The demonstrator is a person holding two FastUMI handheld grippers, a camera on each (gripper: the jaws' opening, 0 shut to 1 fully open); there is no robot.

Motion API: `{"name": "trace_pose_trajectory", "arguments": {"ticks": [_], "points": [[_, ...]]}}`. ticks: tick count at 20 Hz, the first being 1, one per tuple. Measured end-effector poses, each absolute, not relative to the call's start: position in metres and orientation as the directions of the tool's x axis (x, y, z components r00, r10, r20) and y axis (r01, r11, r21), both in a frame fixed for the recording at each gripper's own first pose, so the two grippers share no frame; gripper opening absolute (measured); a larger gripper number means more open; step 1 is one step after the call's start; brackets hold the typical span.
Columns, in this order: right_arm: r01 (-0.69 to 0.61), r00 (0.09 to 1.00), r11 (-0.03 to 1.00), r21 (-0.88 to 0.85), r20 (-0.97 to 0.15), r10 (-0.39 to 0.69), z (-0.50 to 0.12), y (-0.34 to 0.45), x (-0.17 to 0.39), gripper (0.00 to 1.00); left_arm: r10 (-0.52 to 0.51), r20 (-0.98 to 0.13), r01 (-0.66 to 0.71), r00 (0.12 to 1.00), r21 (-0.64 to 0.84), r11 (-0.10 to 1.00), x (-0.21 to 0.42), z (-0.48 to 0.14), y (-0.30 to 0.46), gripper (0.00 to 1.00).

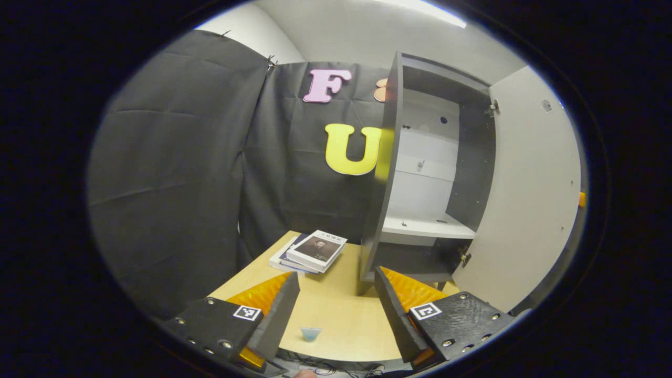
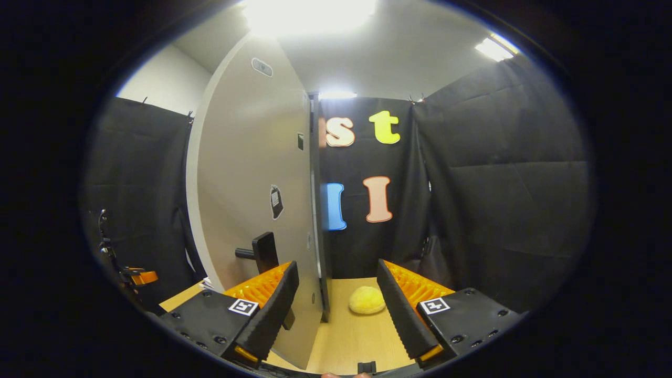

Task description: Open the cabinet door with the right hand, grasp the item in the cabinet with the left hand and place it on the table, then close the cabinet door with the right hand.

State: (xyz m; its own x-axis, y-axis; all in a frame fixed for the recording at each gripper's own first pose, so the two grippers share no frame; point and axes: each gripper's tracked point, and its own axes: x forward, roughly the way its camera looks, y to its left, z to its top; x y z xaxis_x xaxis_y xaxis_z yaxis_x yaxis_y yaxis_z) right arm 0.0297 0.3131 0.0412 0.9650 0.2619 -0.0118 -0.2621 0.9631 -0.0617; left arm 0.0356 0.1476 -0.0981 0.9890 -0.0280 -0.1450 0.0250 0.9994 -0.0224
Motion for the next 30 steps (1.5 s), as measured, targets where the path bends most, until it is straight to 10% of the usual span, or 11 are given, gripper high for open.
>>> {"name": "trace_pose_trajectory", "arguments": {"ticks": [21, 30], "points": [[-0.661, 0.747, 0.750, -0.031, -0.124, 0.653, 0.006, 0.532, 0.062, 0.92, 0.090, -0.175, -0.087, 0.980, 0.025, 0.996, 0.020, -0.117, 0.201, 0.87], [-0.583, 0.810, 0.812, -0.019, -0.087, 0.580, 0.006, 0.537, 0.093, 0.93, 0.047, -0.142, -0.037, 0.989, 0.071, 0.997, 0.032, -0.093, 0.189, 0.87]]}}
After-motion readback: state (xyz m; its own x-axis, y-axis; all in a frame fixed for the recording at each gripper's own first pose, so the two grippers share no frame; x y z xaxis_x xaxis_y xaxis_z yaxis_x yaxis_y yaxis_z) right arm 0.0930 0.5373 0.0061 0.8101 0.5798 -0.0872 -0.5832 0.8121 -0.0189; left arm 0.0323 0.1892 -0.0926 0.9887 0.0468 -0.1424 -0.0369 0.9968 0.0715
